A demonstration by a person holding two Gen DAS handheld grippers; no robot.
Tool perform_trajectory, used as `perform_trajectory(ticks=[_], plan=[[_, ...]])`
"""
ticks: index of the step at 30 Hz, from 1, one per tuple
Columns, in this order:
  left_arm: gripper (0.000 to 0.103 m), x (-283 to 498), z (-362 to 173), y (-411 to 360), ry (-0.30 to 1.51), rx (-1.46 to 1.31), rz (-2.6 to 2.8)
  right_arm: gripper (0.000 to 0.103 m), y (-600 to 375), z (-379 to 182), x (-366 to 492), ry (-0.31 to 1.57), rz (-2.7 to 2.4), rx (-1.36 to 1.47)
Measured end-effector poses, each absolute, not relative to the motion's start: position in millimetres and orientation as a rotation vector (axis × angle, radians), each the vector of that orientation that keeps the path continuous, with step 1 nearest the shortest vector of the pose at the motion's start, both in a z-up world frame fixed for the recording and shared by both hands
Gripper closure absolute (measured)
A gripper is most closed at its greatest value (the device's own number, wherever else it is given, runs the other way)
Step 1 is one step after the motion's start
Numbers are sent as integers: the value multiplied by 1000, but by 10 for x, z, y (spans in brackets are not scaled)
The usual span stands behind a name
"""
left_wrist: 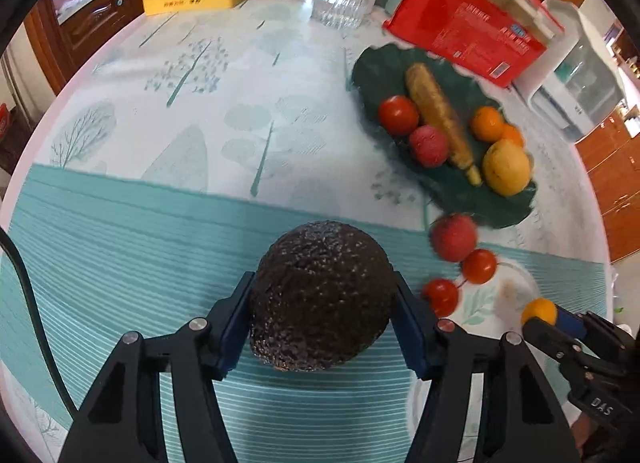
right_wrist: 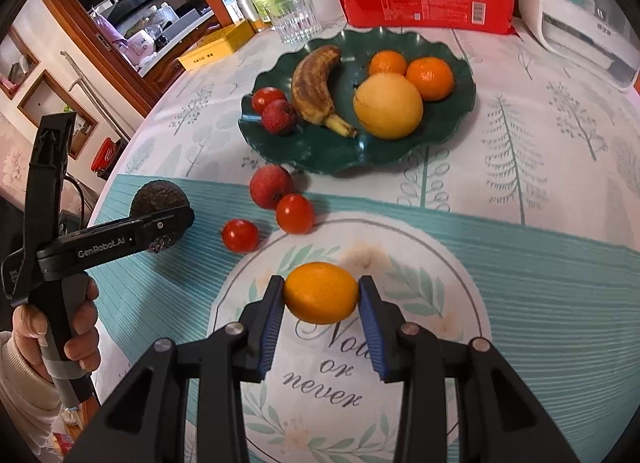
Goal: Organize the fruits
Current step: 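Carry the avocado and yellow orange to the green plate and open both tools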
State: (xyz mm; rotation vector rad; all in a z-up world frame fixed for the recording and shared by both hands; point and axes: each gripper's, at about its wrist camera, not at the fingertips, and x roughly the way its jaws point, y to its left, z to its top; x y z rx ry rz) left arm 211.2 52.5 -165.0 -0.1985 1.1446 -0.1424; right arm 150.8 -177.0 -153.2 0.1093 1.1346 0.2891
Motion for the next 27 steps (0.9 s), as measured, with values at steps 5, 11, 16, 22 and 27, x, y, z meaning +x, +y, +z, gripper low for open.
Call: perform_trajectory(ticks=[5,11,16,22,27], plan=[[41,2223,-1265,375,1082,-173,-204,66,-1808,-1261,1713,1083,295,118],[41,2552,-707,124,987,-103,-250,66,-1895,-698,2139,969,273,100],[41,2940,-382,9,943,-65,-255,66,-1963,-287,2563,891,234,72],[41,3379,-427,-132,954,-13,-249,66,-2033,-241,3120,896,189,68],[41,3687,-778,-254,1012,39,-233,66,-2061,-590,3477,968,143,69]])
